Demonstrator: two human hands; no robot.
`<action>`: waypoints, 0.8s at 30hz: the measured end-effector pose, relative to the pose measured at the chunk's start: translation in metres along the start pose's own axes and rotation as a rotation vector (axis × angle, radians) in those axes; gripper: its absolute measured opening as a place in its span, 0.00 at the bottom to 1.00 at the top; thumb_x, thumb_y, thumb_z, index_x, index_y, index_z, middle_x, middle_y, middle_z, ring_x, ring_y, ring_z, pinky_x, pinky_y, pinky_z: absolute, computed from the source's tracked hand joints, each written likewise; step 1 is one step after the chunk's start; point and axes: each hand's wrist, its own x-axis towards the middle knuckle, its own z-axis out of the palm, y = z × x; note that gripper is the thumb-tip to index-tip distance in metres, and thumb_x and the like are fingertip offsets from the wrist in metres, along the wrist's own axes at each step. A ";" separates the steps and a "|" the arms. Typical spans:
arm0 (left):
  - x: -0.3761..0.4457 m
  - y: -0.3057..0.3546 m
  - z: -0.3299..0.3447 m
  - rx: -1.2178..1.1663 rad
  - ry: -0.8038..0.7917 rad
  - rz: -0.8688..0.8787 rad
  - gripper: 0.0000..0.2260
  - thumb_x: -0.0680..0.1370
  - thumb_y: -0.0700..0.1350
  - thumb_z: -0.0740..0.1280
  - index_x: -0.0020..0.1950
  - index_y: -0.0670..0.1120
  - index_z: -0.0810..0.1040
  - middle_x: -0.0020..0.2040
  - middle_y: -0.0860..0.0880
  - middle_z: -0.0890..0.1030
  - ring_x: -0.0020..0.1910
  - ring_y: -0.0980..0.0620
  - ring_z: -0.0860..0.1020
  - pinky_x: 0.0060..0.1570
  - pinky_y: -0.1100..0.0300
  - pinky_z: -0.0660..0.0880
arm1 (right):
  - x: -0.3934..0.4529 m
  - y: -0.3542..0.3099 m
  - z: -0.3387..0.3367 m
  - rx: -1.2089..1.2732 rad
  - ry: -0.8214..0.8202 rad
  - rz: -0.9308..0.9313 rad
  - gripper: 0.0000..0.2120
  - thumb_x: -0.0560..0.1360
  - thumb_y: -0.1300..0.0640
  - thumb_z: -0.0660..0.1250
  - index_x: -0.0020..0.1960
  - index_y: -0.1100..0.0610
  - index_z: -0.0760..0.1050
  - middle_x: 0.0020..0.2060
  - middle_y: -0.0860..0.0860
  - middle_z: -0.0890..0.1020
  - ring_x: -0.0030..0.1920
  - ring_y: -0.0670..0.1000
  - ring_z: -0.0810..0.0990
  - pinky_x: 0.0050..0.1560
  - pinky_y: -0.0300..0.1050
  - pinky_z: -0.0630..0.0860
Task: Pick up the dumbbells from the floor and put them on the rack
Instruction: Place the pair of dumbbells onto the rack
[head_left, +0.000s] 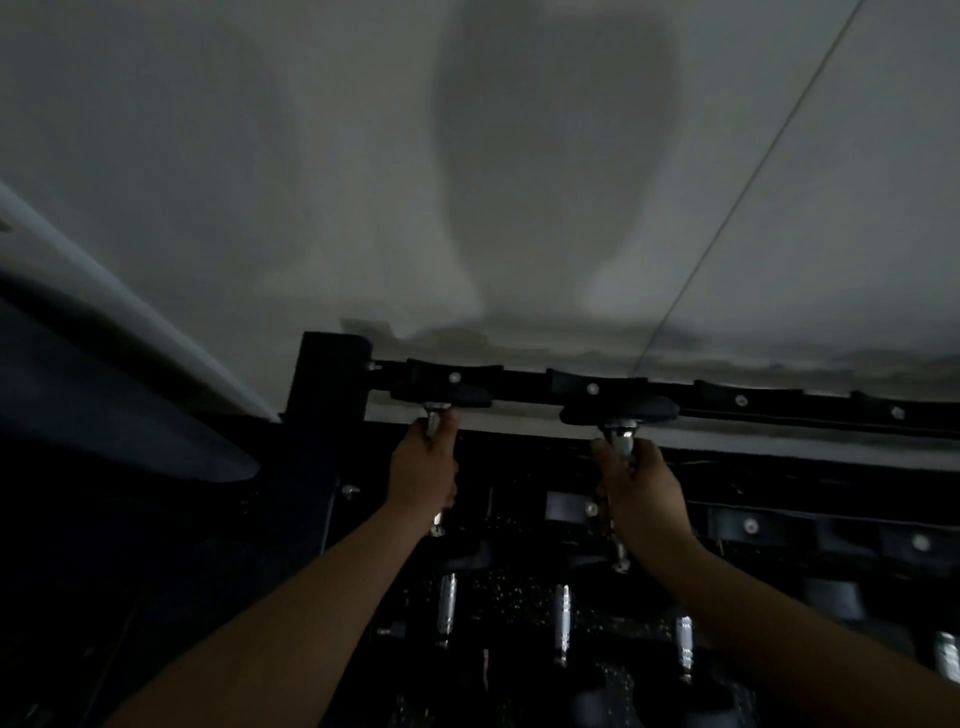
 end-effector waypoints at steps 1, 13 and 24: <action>0.014 0.000 0.001 0.001 -0.014 0.002 0.22 0.78 0.63 0.64 0.49 0.42 0.73 0.27 0.44 0.72 0.18 0.50 0.69 0.19 0.62 0.67 | 0.006 0.000 0.005 0.006 0.012 0.013 0.13 0.76 0.40 0.64 0.46 0.50 0.73 0.35 0.52 0.83 0.34 0.53 0.82 0.36 0.47 0.78; 0.089 -0.012 0.014 0.048 -0.128 -0.007 0.16 0.78 0.63 0.64 0.46 0.50 0.74 0.26 0.46 0.72 0.17 0.52 0.69 0.18 0.63 0.67 | 0.053 0.003 0.037 -0.017 0.118 0.113 0.14 0.74 0.36 0.63 0.45 0.46 0.71 0.35 0.49 0.82 0.31 0.48 0.81 0.31 0.42 0.74; 0.105 -0.025 0.023 0.152 -0.088 -0.014 0.32 0.68 0.76 0.58 0.50 0.47 0.73 0.36 0.42 0.78 0.25 0.42 0.77 0.25 0.56 0.73 | 0.078 0.010 0.051 -0.102 0.125 0.169 0.15 0.77 0.39 0.62 0.52 0.51 0.72 0.37 0.48 0.81 0.36 0.47 0.79 0.31 0.39 0.68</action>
